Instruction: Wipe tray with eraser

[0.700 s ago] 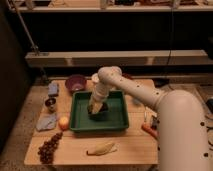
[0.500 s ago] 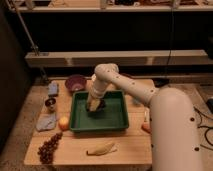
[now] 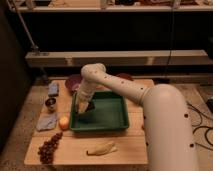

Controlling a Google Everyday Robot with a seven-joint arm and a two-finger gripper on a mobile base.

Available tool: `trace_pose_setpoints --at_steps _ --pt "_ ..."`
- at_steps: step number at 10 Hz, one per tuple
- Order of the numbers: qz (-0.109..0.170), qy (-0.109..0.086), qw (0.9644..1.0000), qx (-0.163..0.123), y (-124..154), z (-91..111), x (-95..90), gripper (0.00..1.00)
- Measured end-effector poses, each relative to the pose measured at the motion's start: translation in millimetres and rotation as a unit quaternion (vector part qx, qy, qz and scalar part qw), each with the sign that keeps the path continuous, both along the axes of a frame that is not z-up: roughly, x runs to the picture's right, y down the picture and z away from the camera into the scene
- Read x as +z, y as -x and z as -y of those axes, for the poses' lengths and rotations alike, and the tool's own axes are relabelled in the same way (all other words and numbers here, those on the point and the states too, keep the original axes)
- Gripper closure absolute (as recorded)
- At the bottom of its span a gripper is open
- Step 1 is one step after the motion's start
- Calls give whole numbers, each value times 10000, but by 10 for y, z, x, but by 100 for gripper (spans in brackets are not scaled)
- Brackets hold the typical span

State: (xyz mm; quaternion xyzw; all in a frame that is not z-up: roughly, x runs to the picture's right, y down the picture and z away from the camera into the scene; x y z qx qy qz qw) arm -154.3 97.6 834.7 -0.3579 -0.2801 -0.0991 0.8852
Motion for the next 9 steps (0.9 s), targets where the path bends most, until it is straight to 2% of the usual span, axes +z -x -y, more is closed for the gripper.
trace_pose_setpoints --at_steps 2,4,7,9 --pt "125 56 9999 -55 -55 -207 -206 100" --pt "159 127 9997 -97 -237 -367 -312 100" --pt "18 230 9997 -34 -701 -483 -195 100" --pt "-259 261 9992 137 -1038 -392 40 100"
